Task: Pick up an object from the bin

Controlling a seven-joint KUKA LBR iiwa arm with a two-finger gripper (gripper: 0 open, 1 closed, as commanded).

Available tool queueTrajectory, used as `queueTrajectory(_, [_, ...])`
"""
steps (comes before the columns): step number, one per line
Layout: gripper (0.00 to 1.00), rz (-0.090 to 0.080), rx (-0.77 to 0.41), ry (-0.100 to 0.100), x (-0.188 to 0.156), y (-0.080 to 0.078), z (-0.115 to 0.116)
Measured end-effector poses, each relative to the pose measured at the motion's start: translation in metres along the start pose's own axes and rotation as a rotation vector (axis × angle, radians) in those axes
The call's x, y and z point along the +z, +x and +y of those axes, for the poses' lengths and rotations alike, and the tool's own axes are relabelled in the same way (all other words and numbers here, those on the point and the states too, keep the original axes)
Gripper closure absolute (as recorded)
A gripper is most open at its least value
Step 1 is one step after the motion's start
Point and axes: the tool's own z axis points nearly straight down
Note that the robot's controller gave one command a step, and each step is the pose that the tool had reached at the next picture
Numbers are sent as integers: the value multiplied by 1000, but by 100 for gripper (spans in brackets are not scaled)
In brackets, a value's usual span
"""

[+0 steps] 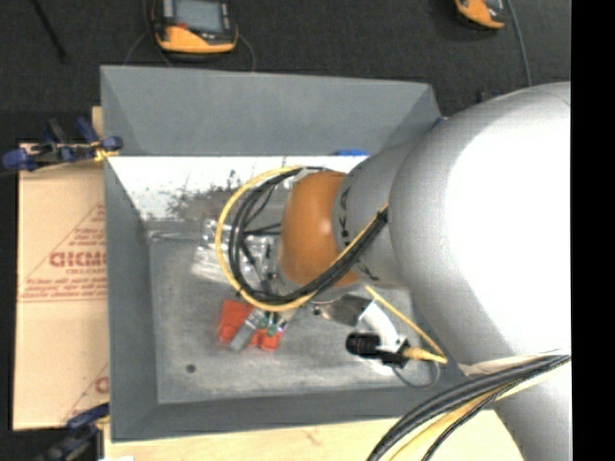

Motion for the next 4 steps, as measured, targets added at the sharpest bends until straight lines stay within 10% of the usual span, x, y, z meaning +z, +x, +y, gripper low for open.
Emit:
queueTrajectory(1, [100, -3, 0, -5, -3, -1, 2])
queueTrajectory(4, [100, -6, -10, -3, -66, -7, 4])
